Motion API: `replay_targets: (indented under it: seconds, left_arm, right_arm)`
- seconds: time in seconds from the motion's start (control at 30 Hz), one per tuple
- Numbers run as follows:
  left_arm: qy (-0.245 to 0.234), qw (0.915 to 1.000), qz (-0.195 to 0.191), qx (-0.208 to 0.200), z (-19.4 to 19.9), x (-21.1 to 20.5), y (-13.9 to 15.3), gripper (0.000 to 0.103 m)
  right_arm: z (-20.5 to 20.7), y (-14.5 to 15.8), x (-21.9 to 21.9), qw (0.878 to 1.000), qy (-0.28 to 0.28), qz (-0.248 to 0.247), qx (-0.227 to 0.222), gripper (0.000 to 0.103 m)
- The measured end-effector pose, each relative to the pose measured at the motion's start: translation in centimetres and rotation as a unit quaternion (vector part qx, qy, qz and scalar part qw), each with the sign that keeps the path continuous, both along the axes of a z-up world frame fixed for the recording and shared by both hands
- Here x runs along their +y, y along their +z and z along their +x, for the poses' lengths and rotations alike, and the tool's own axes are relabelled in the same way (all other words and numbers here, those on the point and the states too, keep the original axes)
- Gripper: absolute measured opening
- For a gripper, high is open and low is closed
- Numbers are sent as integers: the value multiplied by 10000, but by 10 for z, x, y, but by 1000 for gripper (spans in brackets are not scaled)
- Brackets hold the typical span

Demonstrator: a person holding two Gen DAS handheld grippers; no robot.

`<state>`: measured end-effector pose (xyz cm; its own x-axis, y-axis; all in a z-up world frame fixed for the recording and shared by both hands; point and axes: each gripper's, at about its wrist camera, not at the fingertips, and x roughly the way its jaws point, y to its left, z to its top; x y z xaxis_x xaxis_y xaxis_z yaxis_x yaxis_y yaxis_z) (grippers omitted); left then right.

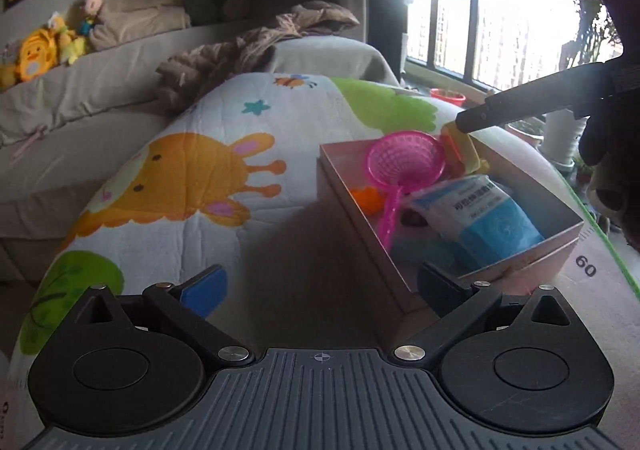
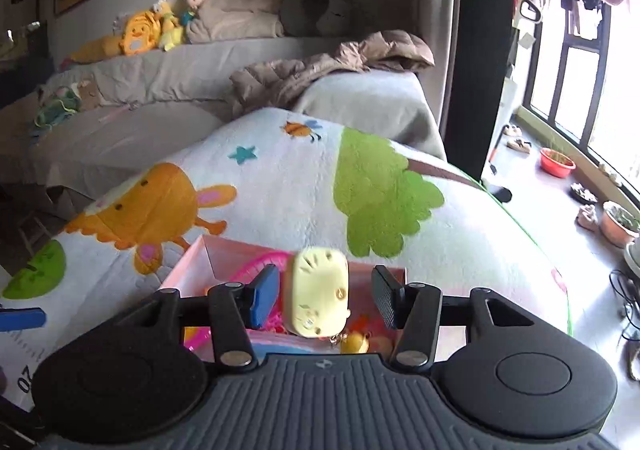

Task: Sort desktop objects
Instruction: 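Carry the net into the box with left tool while right tool carries the keychain toy over, then release the keychain toy into the pink box with the right tool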

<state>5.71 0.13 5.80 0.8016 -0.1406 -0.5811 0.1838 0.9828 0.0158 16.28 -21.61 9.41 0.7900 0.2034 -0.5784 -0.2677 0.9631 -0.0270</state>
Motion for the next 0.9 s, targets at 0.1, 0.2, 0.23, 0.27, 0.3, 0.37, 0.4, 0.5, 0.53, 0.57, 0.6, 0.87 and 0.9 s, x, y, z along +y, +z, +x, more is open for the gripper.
replay_targets:
  seconds: [0.1,0.2,0.23,0.27,0.3,0.37,0.4,0.5,0.53,0.57,0.6,0.87,0.9]
  left_arm:
    - [37,9999,-161,22,-1,9,1,103]
    - [80,9991,-363,195,2,16,-1,103]
    - [73,9987,-437,252,3,18,-3,103]
    - [78,9983,-491,299,2,20,-4,103]
    - [102,9980,-527,330,2,22,-5,103]
    - [120,9979,-532,364,1,23,-7,103]
    - [117,9979,-516,383,0,23,-8,103]
    - [77,9978,-453,473,-1,21,-13,103]
    - [60,9979,-409,508,-1,19,-14,103]
    - [55,9979,-345,540,-1,17,-16,103]
    - [56,9980,-276,567,-1,15,-18,103]
    - [111,9986,-35,511,22,12,-18,103]
    - [4,9981,-73,605,27,11,-19,103]
  right_arm:
    - [-18,-10,10,9994,302,-83,175,58]
    - [-24,-25,23,9967,416,-448,542,58]
    - [-22,-33,26,9955,319,-484,753,58]
    - [-19,-39,27,9944,265,-362,958,54]
    - [-17,-44,27,9926,264,-118,1183,52]
    - [-19,-48,34,9931,158,84,1156,55]
    - [-20,-47,37,9930,248,197,1139,55]
    - [-17,-49,35,9837,568,850,1477,50]
    - [-17,-51,38,9840,627,763,1483,43]
    - [-21,-51,41,9867,618,565,1394,44]
    - [-24,-51,43,9890,534,389,1322,44]
    - [-67,-5,4,9988,-66,390,278,53]
    - [-59,-8,-3,9983,-306,358,336,53]
